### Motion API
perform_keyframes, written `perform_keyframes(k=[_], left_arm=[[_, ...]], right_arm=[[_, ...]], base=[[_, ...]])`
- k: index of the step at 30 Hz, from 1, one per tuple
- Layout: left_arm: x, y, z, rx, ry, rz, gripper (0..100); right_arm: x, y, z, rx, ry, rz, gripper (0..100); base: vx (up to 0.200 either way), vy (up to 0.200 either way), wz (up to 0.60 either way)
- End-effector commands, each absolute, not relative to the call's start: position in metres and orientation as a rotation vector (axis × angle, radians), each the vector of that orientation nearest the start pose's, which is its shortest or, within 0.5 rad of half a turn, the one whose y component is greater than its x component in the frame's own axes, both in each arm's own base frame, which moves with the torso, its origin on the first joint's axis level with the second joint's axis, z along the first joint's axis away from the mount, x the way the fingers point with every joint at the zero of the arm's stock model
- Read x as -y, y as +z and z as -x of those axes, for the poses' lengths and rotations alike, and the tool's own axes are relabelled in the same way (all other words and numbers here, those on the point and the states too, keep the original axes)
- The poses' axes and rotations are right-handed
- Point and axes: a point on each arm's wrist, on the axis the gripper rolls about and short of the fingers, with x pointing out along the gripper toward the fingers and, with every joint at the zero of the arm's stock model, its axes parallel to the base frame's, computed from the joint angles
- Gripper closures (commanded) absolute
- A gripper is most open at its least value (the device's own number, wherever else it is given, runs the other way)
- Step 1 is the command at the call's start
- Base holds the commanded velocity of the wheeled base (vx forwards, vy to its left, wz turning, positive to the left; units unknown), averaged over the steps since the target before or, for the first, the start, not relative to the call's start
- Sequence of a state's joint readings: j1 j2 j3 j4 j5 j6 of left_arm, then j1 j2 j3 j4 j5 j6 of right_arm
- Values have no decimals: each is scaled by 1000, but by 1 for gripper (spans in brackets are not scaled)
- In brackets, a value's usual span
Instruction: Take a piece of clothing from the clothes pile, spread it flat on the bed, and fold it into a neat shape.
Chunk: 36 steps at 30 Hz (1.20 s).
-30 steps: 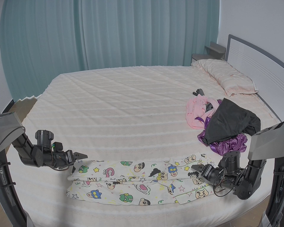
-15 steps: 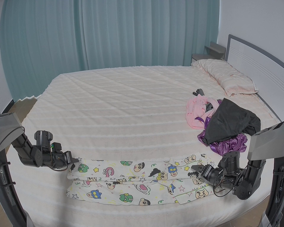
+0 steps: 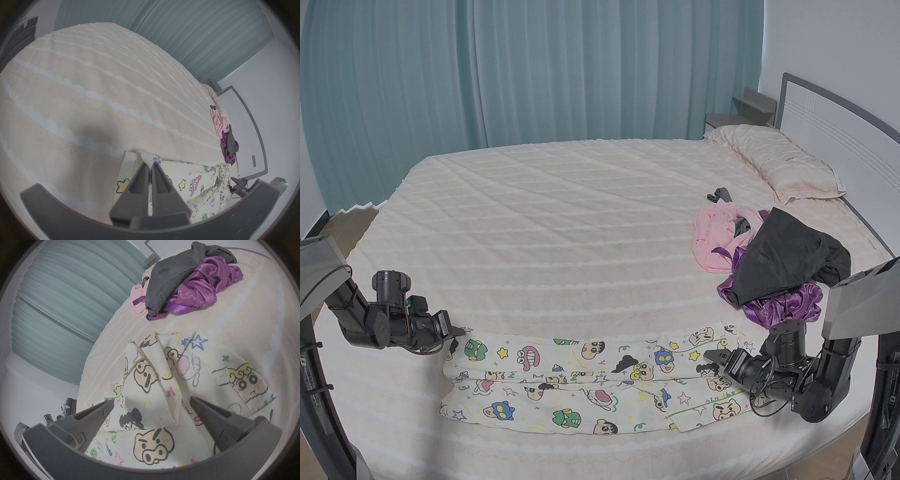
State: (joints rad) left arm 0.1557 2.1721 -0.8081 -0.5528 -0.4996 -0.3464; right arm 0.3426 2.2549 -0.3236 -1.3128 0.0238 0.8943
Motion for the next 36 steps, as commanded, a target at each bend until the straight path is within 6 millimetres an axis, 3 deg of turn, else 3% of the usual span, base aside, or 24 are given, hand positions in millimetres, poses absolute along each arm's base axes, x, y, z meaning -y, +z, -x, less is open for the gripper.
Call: perform_keyframes(k=[1, 8, 9, 17, 22, 23, 30, 36], left_arm=[[-44, 11, -347, -844, -182, 593, 100], [-45, 14, -353, -832, -175, 608, 100], [-45, 14, -353, -831, -174, 610, 0], [-58, 13, -342, -838, -125, 626, 0], [-69, 21, -332, -817, -103, 643, 0], [-74, 27, -323, -811, -104, 655, 0], [-59, 18, -286, -891, -194, 541, 0], [-36, 9, -282, -951, -194, 456, 0]], right_arm=[[-96, -17, -265, -727, 57, -757, 0], [-96, -17, -265, -727, 57, -757, 0], [-95, -18, -265, -728, 56, -756, 0], [-95, -14, -264, -703, 62, -762, 0], [-93, -12, -261, -683, 72, -764, 0], [-93, -10, -260, -670, 76, -765, 0], [-90, 10, -253, -597, 85, -750, 0], [-87, 15, -250, -579, 85, -726, 0]], base=[[0, 0, 0], [0, 0, 0], [0, 0, 0], [0, 0, 0], [0, 0, 0], [0, 0, 0], [0, 0, 0], [0, 0, 0]])
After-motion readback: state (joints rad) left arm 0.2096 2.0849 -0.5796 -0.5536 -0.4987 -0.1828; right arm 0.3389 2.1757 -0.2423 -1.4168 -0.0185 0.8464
